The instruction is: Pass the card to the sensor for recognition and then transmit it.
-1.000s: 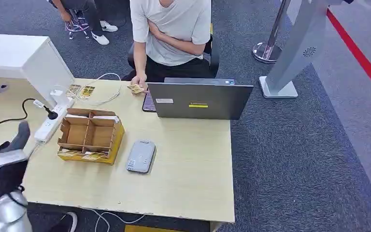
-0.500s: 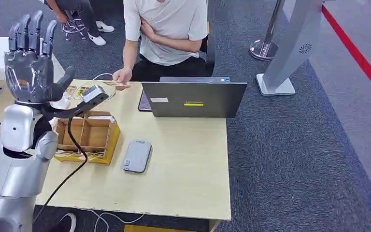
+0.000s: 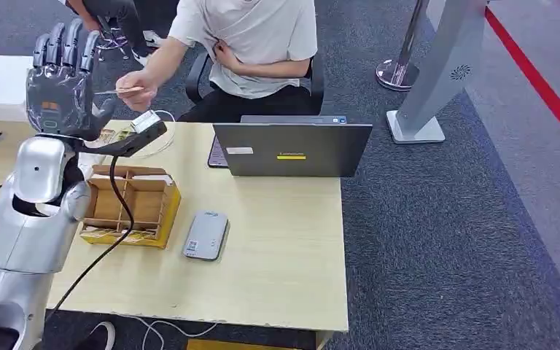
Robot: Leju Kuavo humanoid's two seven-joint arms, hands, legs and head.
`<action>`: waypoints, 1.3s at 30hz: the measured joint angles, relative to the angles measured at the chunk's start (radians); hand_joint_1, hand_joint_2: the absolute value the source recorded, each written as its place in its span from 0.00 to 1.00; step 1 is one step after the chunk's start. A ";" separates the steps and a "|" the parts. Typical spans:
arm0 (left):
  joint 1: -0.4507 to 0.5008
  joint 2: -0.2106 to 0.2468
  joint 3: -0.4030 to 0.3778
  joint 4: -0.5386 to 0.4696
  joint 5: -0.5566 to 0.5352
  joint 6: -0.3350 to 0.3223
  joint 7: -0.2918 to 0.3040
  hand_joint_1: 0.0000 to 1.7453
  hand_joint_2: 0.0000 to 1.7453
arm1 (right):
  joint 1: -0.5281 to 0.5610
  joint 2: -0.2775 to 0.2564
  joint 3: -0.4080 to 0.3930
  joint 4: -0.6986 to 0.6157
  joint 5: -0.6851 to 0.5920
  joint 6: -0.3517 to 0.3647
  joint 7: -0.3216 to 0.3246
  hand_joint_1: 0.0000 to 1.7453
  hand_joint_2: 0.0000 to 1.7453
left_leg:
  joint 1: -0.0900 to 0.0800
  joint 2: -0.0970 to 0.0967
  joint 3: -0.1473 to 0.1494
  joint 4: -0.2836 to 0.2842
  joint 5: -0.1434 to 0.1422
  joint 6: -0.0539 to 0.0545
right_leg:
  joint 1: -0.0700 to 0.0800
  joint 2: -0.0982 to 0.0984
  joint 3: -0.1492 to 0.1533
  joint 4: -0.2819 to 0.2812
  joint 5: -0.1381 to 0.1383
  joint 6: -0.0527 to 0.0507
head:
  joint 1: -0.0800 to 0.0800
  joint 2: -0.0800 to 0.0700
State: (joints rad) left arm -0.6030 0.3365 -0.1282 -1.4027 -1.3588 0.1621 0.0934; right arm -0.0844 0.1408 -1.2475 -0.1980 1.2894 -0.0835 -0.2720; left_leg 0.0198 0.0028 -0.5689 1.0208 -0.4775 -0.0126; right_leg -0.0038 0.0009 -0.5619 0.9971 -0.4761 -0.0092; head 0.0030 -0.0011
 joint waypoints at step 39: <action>0.002 0.016 -0.004 0.097 0.032 -0.011 0.016 1.00 1.00 | 0.010 0.008 0.056 0.000 0.042 0.002 0.022 0.00 1.00 | 0.000 0.000 -0.001 0.000 0.000 0.000 | 0.000 0.000 -0.001 0.000 0.000 0.000 | -0.001 0.000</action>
State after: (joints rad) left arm -0.6013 0.3525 -0.1320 -1.3058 -1.3271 0.1507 0.1098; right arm -0.0747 0.1484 -1.1917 -0.1984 1.3310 -0.0820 -0.2502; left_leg 0.0198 0.0030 -0.5701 1.0208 -0.4775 -0.0126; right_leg -0.0038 0.0012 -0.5631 0.9973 -0.4761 -0.0092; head 0.0019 -0.0011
